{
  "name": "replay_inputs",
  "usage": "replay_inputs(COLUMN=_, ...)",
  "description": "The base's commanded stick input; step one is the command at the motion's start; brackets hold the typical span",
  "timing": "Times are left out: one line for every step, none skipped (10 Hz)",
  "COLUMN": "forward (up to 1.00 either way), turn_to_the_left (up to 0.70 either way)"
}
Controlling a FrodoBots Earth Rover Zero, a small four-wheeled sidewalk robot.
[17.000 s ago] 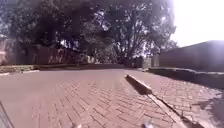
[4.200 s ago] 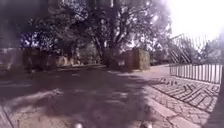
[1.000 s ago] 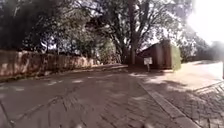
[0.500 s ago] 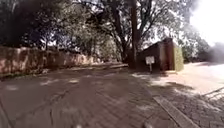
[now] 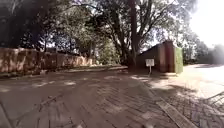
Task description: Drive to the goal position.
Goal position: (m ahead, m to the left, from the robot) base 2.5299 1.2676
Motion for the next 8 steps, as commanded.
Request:
replay_inputs(forward=0.70, turn_to_the_left=0.00)
replay_inputs(forward=0.70, turn_to_the_left=0.00)
replay_inputs(forward=0.70, turn_to_the_left=0.00)
replay_inputs(forward=0.70, turn_to_the_left=0.00)
replay_inputs(forward=0.70, turn_to_the_left=0.00)
replay_inputs(forward=0.70, turn_to_the_left=0.00)
replay_inputs(forward=0.70, turn_to_the_left=0.00)
replay_inputs(forward=0.70, turn_to_the_left=0.00)
